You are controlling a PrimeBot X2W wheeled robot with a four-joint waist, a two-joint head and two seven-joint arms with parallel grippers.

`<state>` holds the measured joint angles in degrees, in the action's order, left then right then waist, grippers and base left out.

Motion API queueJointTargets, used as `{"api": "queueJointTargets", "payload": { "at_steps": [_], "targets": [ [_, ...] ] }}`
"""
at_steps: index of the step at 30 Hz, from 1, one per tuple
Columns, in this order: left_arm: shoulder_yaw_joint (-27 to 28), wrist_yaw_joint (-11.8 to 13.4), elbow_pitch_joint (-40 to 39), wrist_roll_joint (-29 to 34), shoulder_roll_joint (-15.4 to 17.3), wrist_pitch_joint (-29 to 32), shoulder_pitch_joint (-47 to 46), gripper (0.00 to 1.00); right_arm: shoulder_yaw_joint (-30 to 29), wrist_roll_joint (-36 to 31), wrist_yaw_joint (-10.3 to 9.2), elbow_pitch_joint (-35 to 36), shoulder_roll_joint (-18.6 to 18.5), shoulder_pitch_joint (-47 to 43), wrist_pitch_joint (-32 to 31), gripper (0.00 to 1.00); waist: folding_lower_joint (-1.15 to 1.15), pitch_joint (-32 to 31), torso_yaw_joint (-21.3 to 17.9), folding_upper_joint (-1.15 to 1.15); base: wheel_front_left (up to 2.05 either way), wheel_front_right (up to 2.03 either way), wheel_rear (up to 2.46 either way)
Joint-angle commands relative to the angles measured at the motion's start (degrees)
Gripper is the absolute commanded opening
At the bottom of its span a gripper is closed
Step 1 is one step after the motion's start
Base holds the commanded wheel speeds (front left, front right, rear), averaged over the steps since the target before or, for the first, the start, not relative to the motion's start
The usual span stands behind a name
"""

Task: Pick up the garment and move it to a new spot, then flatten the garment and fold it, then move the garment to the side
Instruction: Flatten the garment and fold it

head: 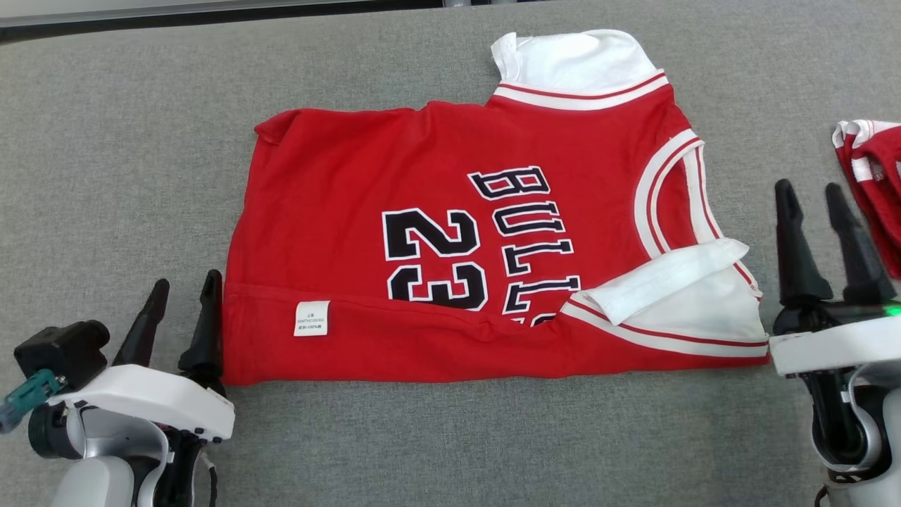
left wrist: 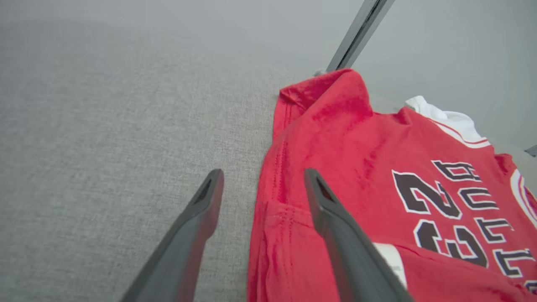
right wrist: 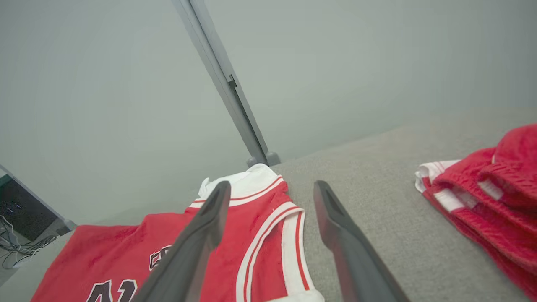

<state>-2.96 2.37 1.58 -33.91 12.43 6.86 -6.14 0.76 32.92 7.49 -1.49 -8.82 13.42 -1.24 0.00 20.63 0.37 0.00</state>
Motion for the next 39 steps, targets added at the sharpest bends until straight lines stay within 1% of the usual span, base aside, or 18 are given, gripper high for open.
{"api": "queueJointTargets", "payload": {
  "at_steps": [1, 4, 6, 9, 12, 13, 17, 23, 31, 37, 39],
  "targets": [
    [0.44, 0.82, -0.78, 1.97, -0.05, -3.21, -0.58, 1.00, 0.23, -2.85, 0.00, 0.85, -1.43, -0.21, 4.20, 1.00, 0.00, -0.20, 0.08, 0.00, 0.00, 0.00, 0.00],
    [0.71, 2.06, -2.01, 4.95, -1.00, -9.33, -0.30, 1.00, 0.49, -7.72, 0.00, 2.00, -2.85, -1.50, 9.39, 1.00, 0.00, -1.09, 0.06, 0.00, 0.00, 0.00, 0.00],
    [0.51, 2.88, -2.73, 6.70, -1.72, -13.13, 0.34, 1.00, 0.48, -10.61, 0.00, 2.92, -3.29, -2.61, 11.35, 1.00, 0.00, -1.95, 0.03, 0.00, 0.00, 0.00, 0.00],
    [0.24, 4.05, -2.99, 9.18, -2.33, -17.61, 1.47, 1.00, 0.29, -13.71, 0.00, 3.99, -3.30, -4.95, 12.25, 1.00, 0.00, -3.53, -0.14, 0.00, 0.00, 0.00, 0.00],
    [-0.64, 4.95, -3.02, 11.48, -3.28, -19.92, 3.40, 1.00, 0.68, -15.28, 0.00, 4.87, -2.73, -7.86, 12.07, 1.00, 0.00, -5.24, -0.64, 0.00, 0.00, 0.00, 0.00],
    [-0.64, 4.95, -3.02, 11.48, -3.28, -19.92, 3.40, 1.00, 0.68, -15.28, 0.00, 4.87, -2.73, -7.86, 12.07, 1.00, 0.00, -5.24, -0.64, 0.00, 0.00, 0.00, 0.00],
    [-2.09, 5.55, -1.73, 14.14, -3.36, -20.98, 6.46, 1.00, 0.88, -16.65, 0.00, 5.13, -1.80, -12.38, 11.02, 1.00, 0.00, -7.46, -1.03, 0.00, 0.00, 0.00, 0.00],
    [-3.51, 5.38, 1.31, 15.66, -3.03, -21.38, 8.85, 1.00, 0.86, -17.02, 0.00, 5.07, -0.51, -16.60, 10.21, 1.00, 0.00, -10.13, -1.23, 0.00, 0.00, 0.00, 0.00],
    [-3.66, 5.13, 3.97, 15.11, -2.49, -21.07, 8.31, 1.00, 1.42, -16.38, 0.00, 5.08, -0.25, -17.68, 9.16, 1.00, 0.00, -11.66, -1.06, 0.00, 0.00, 0.00, 0.00],
    [-3.94, 4.82, 4.92, 14.87, -1.99, -20.84, 7.59, 1.00, 1.66, -16.07, 0.00, 4.97, -0.17, -17.71, 8.47, 1.00, 0.00, -11.64, -0.95, 0.00, 0.00, 0.00, 0.00],
    [-4.47, 4.27, 5.61, 14.84, -1.83, -20.16, 6.81, 1.00, 1.79, -16.30, 0.00, 4.50, -0.13, -17.49, 8.19, 1.00, 0.00, -11.36, -0.84, 0.00, 0.00, 0.00, 0.00]
  ]
}}
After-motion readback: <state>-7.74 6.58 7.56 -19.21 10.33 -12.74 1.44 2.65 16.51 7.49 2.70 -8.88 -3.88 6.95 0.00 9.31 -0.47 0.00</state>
